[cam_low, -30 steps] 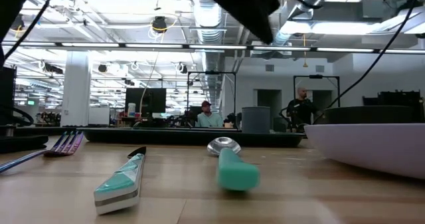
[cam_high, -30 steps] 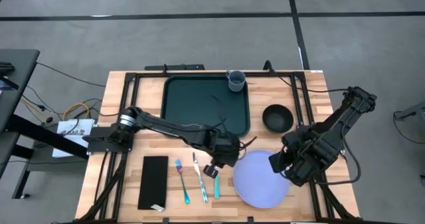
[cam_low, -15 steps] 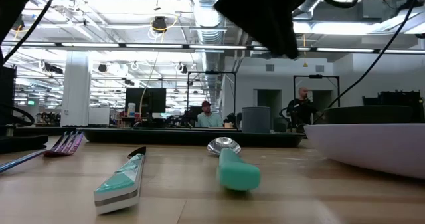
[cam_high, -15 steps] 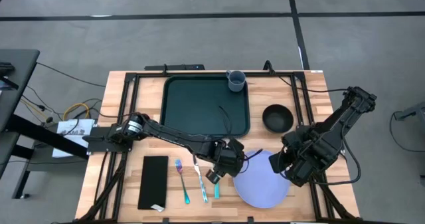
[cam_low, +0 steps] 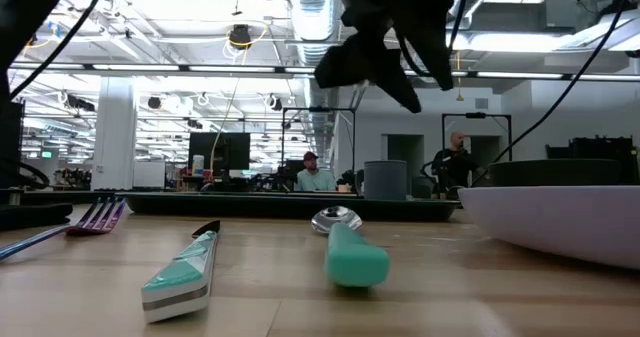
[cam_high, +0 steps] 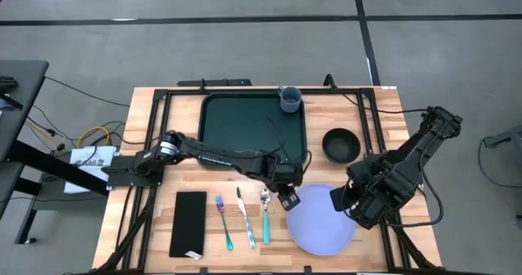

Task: Set up tray
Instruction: Put the purple plate to the right on the black tray

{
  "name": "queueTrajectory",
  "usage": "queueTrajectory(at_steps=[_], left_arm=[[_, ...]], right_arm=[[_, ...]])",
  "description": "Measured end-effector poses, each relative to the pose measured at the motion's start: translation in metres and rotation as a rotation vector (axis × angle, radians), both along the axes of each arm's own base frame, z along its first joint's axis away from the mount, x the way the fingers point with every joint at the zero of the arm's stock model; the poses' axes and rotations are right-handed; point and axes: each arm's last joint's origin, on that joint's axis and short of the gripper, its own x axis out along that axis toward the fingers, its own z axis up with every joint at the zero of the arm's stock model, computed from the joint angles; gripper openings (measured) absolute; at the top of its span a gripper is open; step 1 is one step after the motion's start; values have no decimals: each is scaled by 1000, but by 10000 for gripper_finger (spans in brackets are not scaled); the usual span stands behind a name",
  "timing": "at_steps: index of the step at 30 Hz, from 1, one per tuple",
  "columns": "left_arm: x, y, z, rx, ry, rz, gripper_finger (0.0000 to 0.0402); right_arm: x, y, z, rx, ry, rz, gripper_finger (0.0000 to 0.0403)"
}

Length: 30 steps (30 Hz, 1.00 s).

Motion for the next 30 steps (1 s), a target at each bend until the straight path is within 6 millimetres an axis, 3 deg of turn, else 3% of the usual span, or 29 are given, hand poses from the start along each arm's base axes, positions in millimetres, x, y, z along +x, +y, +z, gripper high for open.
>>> queueTrajectory(at_steps=[5,17,26,30], left_arm=[[4,8,-11,-73,-12,53,146],[7,3,-44,-121,-17,42,145],[18,-5,-88,-255,58,21,145],[20,-6,-96,-270,66,19,145]], right_arm=[[0,0,0,-1,0,0,113],[0,0,0,-4,-3,0,113],[0,-1,0,-11,4,-1,113],[0,-2,0,-14,6,-5,113]])
